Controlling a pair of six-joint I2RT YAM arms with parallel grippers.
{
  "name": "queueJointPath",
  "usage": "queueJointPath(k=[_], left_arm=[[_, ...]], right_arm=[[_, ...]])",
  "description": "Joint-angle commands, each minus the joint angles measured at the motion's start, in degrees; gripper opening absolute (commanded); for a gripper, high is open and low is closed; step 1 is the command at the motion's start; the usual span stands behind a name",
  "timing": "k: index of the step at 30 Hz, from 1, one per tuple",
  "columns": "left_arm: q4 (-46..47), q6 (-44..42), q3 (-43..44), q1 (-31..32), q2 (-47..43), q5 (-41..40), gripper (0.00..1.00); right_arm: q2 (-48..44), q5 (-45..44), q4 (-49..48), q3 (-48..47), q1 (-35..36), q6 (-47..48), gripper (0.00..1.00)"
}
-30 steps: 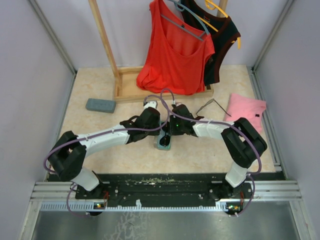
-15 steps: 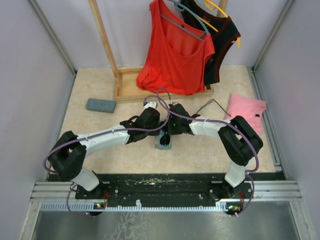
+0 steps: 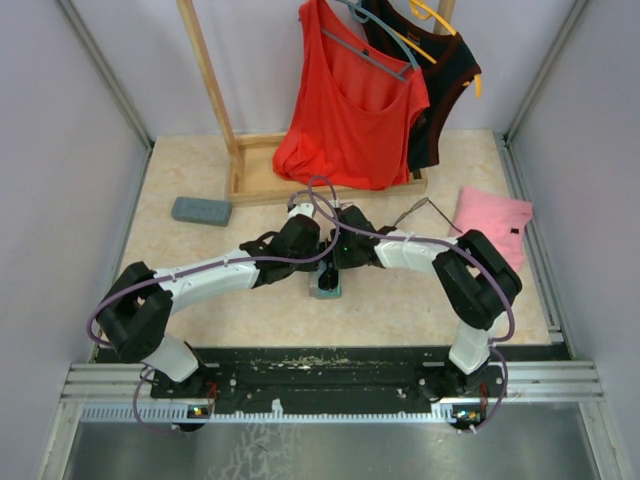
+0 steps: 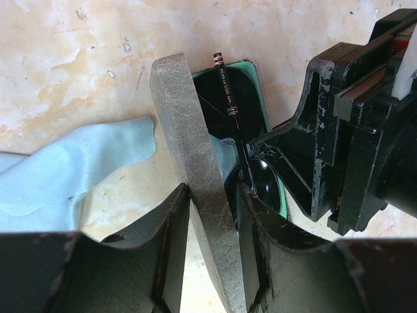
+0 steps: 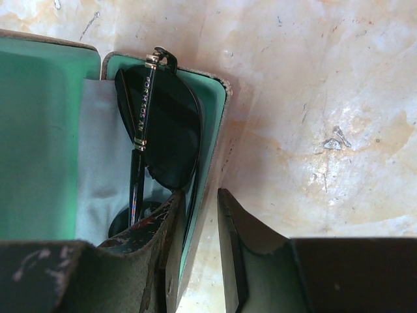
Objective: Organize the sunglasses
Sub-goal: Place the sunglasses in the sunglasses case.
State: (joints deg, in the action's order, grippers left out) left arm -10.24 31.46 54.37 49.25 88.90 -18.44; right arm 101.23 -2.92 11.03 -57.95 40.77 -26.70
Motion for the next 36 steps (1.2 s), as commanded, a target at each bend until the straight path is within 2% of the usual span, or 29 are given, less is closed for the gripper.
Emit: queueJointPath(k=[1,13,22,30,36], left_arm=[[1.3,-0.6,0.1,0.2,-1.7,-0.1,0.41],[0.6,-0.4,0.0,0.3,-1.8,-1.2,0.41],[1.5,-1.6,0.1,0.2,-2.8,-0.6,0.48],[3.0,-3.0,0.5,0.2,-3.8,2.2,0.56],[4.1,-3.4,-1.7,-1.0,-8.8,1.6,0.55]], right_arm=[[-2.3,1.2,0.3,0.4,0.7,0.9,0.28],[-8.9,3.1,-0.7,1.5,0.7,0.8,0.28],[-13.2,-4.8,-5.2,7.7,0.3,-3.0,0.24],[-12.9,-5.1,-8.7,11.3,-1.6,-5.0,0.20],[-9.9,-2.6,-9.8,10.6,-2.2,-4.6,0.17]])
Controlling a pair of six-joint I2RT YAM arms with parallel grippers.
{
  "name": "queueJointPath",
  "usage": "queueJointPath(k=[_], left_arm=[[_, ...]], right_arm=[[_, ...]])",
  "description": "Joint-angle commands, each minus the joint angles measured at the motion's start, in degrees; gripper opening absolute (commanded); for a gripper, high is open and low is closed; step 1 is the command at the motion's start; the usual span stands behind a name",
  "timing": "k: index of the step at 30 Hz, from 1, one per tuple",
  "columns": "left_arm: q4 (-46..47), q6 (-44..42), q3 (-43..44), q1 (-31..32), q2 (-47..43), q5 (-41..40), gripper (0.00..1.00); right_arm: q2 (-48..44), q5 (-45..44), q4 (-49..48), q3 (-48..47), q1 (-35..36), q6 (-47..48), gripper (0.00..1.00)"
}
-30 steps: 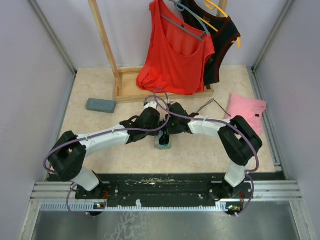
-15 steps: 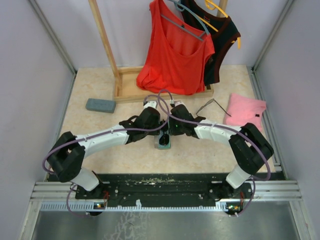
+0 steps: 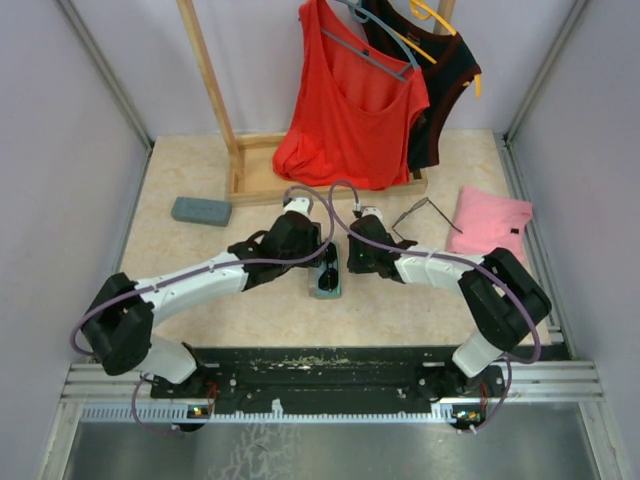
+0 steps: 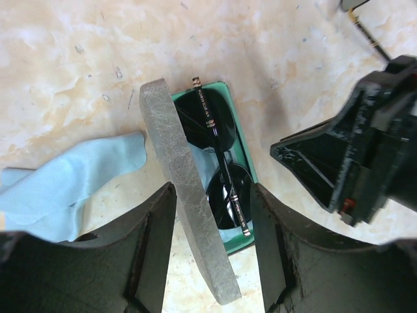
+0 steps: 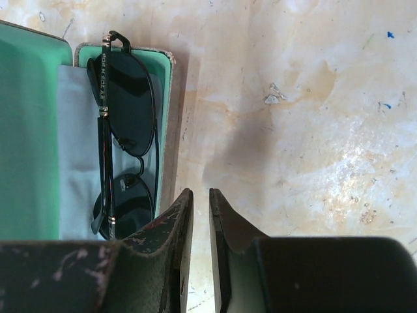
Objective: Organize the sunglasses
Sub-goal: Place the sunglasses in the sunglasses case, then close the sunglasses case at the center of the board.
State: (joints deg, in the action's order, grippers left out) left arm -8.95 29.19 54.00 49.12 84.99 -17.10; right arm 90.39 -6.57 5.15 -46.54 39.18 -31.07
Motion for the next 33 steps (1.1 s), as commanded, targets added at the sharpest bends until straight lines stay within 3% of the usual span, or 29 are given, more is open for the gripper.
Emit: queueJointPath(k=[1,9,21,33], left_arm=[[2.9,-1.1,-1.9,-1.4,-5.7,0.2,0.54],[2.0,-1.4,-5.8,-5.7,-9.3,-1.9,0.50],[4.7,-1.6,-4.9,-5.8,-2.2,6.6,0.46],[5.7,-0.4,-5.5,-5.6,-0.4,8.8,0.35]], right_arm=[[1.2,1.7,-4.2,-1.0,-0.7,-0.1,0.16],[3.8,5.8,-4.3,-3.0,-1.1,0.9,0.16],[6.8,8.9,-5.6,-3.2,-1.1,0.8,0.16],[7.2,10.4,-6.6,-2.8,-1.1,0.6,0.16]])
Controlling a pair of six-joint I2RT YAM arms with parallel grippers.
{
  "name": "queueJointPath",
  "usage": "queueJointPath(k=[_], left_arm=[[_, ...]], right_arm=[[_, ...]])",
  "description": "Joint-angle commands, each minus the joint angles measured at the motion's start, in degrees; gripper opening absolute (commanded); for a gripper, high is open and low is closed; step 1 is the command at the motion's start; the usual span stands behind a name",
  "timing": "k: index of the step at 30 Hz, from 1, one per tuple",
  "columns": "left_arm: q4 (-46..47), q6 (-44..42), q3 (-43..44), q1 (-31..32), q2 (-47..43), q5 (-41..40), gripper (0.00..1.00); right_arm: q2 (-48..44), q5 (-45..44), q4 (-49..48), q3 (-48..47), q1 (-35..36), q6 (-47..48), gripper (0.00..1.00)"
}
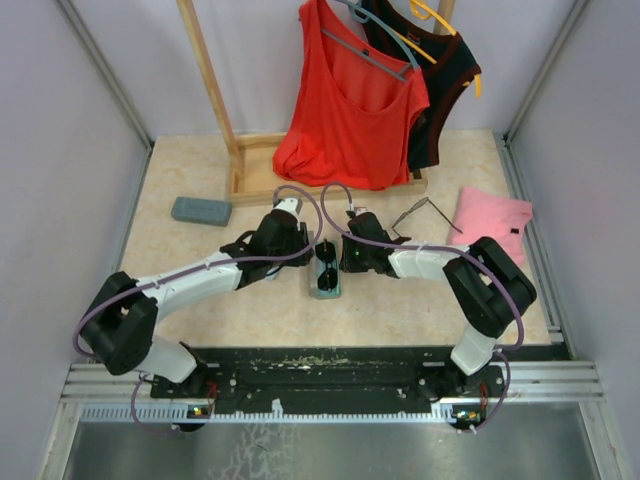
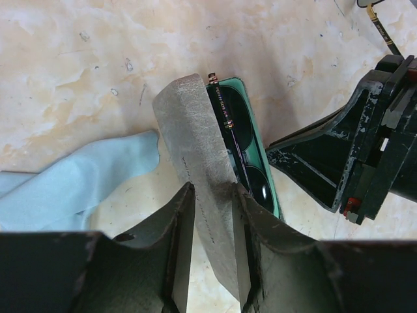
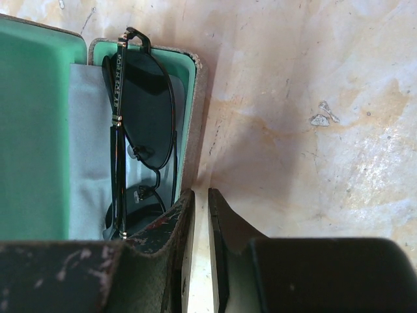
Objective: Organize the sunglasses
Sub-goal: Close the sunglasses case at the center of the board.
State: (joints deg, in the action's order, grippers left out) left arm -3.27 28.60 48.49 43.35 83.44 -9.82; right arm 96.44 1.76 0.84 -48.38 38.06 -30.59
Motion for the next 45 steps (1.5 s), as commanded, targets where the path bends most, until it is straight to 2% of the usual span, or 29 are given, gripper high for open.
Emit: queueJointPath(k=[1,16,29,35,45], left_arm=[[0.3,0.2,0.0,0.2,1.0,1.7,0.35],[6.1,1.5,-0.6,0.4,5.5,7.2,0.16],[7.8,2.0,-0.7,0.5,8.6,9.4,0.14],[7.0,1.3,-1.0,0.4,8.8,6.7,0.15],[4.3,-1.5,0.6,0.1,5.2,4.5,0.20]], right_arm=[[1.2,2.2,-2.4,-0.9,0.0,0.1,0.16],[1.5,3.4,-3.4,-0.6,0.0,-0.5,0.16],[1.7,3.5,-4.0,-0.2,0.0,-1.1,0.16],[0.9,2.5,-3.9,0.5,0.0,-1.2,0.15],[-6.9,-2.6,-3.6,3.8,-0.7,-1.4,0.17]])
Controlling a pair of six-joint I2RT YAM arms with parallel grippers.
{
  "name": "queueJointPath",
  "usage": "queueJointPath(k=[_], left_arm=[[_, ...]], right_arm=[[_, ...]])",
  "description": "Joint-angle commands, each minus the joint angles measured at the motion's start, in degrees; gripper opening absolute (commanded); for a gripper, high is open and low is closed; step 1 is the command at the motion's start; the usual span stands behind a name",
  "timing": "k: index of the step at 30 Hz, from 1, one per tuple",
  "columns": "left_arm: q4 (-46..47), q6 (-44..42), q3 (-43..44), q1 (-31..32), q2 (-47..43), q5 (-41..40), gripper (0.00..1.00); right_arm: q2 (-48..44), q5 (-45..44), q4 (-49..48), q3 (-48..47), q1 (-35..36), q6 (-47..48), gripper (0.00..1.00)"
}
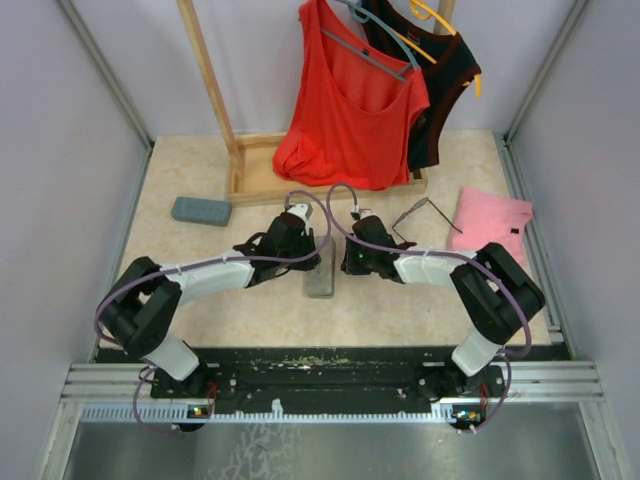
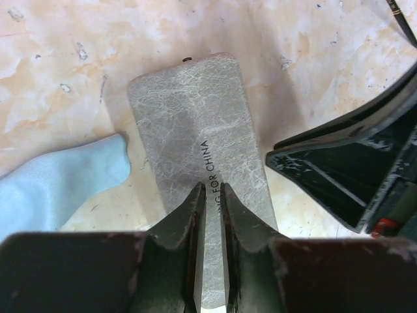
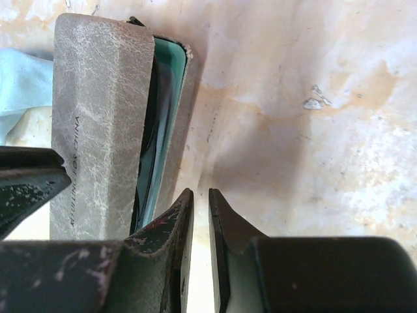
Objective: Organize the sunglasses
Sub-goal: Close the sunglasses case at the center of the board.
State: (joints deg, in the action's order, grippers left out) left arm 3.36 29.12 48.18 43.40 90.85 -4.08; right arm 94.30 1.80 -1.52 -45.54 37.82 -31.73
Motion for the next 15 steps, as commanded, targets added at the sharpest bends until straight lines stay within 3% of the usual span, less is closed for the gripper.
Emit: queueJointPath(k=[1,10,15], left_arm=[[-2.4,-2.1,1.0,0.0,-2.7,-1.4,0.22],[-4.4,-2.0,-1.8,-0.9,-10.1,-2.8,0.32],[-7.4,-0.6,-4.8,-0.8,-15.1,-2.9,0.31]], right_arm=[[-5.5,-2.7,-1.5,1.3,-0.4,-0.3,0.17],[-9.3,-1.6,-4.9,2.8,-3.4,-0.5,0.25],[-5.5,1.2,-3.1,-3.8,-5.7,2.8,0.27]])
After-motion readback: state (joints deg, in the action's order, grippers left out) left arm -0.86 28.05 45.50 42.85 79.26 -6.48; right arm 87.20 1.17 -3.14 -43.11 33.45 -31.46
